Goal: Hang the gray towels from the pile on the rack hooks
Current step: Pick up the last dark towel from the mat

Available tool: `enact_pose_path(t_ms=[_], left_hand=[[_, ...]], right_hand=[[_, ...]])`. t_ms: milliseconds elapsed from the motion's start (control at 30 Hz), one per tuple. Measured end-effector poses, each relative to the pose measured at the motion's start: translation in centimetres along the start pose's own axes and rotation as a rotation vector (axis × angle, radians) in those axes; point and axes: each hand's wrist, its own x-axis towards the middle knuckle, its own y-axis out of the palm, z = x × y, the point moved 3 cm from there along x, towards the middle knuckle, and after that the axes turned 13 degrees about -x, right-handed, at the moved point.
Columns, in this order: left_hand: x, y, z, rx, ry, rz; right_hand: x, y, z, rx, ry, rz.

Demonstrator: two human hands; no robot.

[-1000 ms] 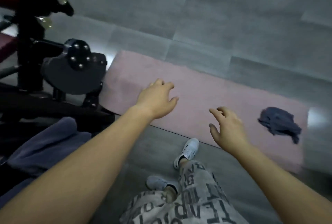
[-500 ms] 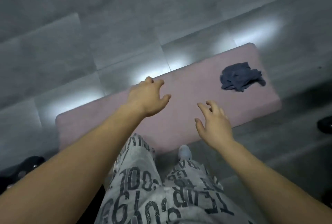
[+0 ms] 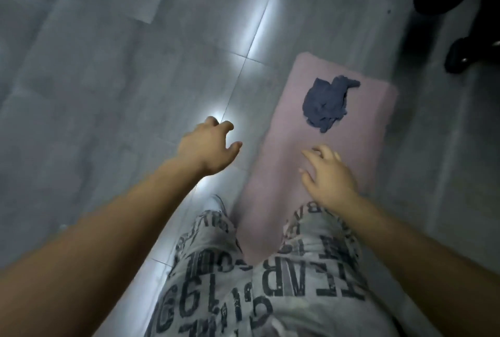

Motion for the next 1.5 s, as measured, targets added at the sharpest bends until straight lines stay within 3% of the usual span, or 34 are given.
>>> enact_pose_path(t_ms=[267, 600, 967, 1167, 1333, 1500], left_hand=[[12.1, -3.8, -4.1, 0.198, 0.289, 0.208], [33.9, 2.2, -15.4, 0.429, 0.55, 0.378], [57.0, 19.2, -19.3, 0.673, 0.705, 0.512], [69.8, 29.8, -23.6, 0.641, 0.846, 0.62], [77.1, 36.9, -25.9, 0.732, 1.143, 0.645], [78.4, 39.2, -28.3, 0.743, 1.341, 0.616]], right_hand=[[2.1, -0.8, 0.7, 0.232, 0.446, -0.128], [13.6, 4.9, -6.1, 0.506, 0.81, -0.141], [33.2, 18.6, -16.6, 0.637, 1.038, -0.14], [43.4, 27.8, -23.8, 0.713, 1.099, -0.286], [50.3, 34.1, -30.3, 0.672, 1.14, -0.358], [52.6, 35.3, -33.2, 0.743, 1.148, -0.411]])
